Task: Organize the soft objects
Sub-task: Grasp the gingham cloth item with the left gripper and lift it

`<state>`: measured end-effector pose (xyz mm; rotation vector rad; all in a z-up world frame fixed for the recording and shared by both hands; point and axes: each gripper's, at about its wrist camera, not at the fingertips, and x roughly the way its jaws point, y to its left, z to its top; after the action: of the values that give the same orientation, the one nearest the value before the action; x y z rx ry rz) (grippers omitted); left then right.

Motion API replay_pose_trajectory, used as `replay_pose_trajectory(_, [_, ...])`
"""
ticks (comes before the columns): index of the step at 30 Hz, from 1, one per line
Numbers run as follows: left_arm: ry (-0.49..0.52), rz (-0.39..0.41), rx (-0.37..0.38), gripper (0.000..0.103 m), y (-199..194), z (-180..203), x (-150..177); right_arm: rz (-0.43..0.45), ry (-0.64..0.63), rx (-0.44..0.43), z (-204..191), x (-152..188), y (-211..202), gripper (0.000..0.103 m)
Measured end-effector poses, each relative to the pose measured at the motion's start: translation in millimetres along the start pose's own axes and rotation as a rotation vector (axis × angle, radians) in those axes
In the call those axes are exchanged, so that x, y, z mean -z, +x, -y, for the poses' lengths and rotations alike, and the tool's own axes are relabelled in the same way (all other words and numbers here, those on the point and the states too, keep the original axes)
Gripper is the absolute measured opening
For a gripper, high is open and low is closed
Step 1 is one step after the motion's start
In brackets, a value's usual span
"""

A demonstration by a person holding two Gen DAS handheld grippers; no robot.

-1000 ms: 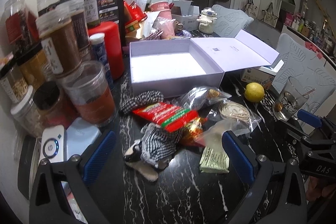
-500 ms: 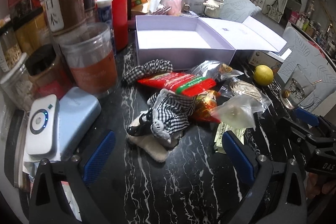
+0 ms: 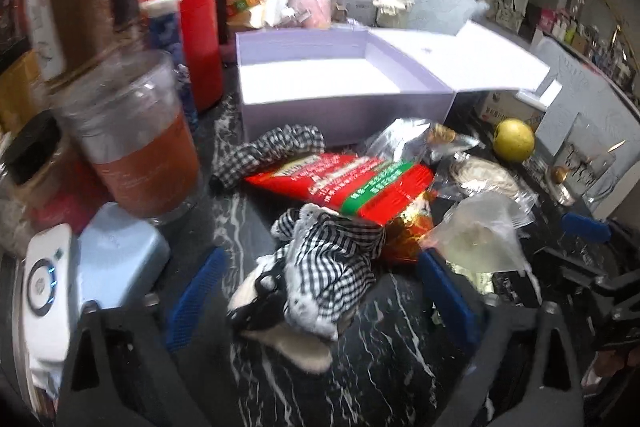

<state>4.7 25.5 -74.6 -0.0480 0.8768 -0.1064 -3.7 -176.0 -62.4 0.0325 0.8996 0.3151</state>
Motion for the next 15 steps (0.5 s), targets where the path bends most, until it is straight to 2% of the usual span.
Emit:
replay_pose_trajectory(4, [0.011,-0.028,0.019,0.082,14,1,0,-0.013,0.012,0.007,5,-1,4,0.103])
replay_pose_trajectory(9, [0.042,-0.019,0.002,0.058,17,2,2,-0.017,0.031,0.011,12,-1,6,0.103])
replay_pose_trajectory(12, [0.051,-0.009,0.006,0.049,14,3,3,-0.021,0.034,0.009,13,0,6,0.103])
replay_pose_trajectory(15, [0.051,-0.013,0.016,0.046,9,6,7,-0.017,0.029,0.008,13,1,5,0.103])
